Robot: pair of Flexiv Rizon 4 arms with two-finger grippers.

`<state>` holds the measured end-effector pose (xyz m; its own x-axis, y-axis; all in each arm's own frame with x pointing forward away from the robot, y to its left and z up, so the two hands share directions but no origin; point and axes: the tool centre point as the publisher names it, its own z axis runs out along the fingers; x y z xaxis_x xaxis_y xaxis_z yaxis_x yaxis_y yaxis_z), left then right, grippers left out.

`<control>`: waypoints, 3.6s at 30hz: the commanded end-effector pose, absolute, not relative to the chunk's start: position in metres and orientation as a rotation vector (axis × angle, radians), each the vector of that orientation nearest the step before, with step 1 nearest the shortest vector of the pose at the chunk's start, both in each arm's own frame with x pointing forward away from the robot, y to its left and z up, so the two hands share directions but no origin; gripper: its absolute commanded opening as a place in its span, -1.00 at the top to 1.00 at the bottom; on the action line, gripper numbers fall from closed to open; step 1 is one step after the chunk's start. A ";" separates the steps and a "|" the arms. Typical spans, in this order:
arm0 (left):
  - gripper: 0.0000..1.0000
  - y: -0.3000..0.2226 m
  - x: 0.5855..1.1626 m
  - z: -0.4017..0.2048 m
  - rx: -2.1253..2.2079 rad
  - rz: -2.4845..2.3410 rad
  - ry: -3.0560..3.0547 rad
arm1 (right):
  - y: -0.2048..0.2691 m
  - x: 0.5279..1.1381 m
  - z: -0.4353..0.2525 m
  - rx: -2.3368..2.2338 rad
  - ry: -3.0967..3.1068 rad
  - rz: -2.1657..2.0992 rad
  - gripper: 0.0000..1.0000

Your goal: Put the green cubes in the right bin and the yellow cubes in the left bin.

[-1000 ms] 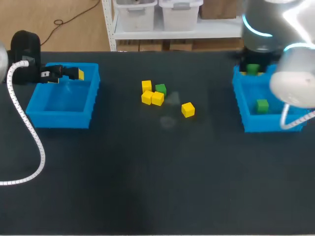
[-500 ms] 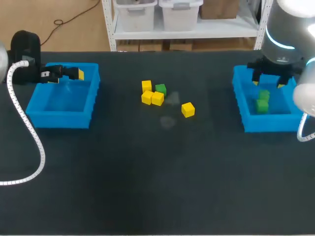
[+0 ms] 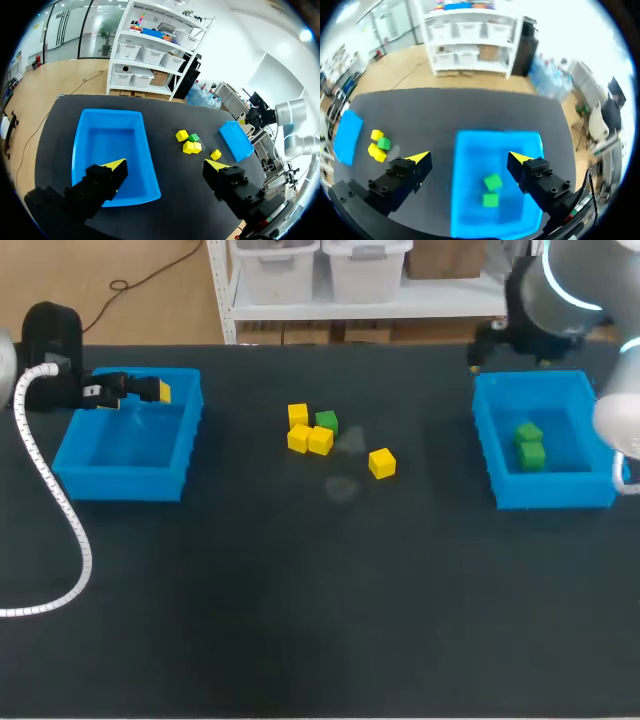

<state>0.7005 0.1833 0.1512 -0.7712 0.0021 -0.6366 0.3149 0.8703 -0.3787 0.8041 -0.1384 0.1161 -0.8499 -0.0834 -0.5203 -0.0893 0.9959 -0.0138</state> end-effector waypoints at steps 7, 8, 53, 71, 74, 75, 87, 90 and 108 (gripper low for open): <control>-1.00 0.185 0.700 0.150 0.230 -0.634 2.376 | -0.062 0.832 0.121 -0.335 2.614 -0.072 -1.00; -1.00 0.185 0.700 0.150 0.230 -0.634 2.376 | -0.056 0.832 0.119 -0.324 2.624 -0.083 -1.00; -1.00 0.185 0.700 0.150 0.230 -0.634 2.376 | 0.058 0.843 0.059 -0.430 2.719 -0.176 -1.00; -1.00 0.185 0.700 0.150 0.230 -0.634 2.376 | 0.060 0.847 0.035 -0.389 2.818 -0.054 -1.00; -1.00 0.185 0.700 0.150 0.230 -0.634 2.376 | 0.067 0.847 0.039 -0.405 2.811 -0.034 -1.00; -1.00 0.185 0.700 0.150 0.230 -0.634 2.376 | 0.069 0.847 0.039 -0.409 2.811 -0.030 -1.00; -1.00 0.185 0.700 0.150 0.230 -0.634 2.376 | 0.082 0.846 0.021 -0.457 2.858 0.015 -1.00; -1.00 0.185 0.700 0.150 0.230 -0.634 2.376 | 0.085 0.847 0.020 -0.476 2.864 0.028 -1.00; -1.00 0.185 0.700 0.150 0.230 -0.634 2.376 | 0.098 0.844 0.007 -0.554 2.898 0.092 -1.00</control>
<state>0.7005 0.1833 0.1512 -0.7712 0.0020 -0.6365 0.3148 0.8704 -0.3786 0.8385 0.0966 0.0077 -0.9109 -0.3579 -0.2054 -0.3699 0.9288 0.0218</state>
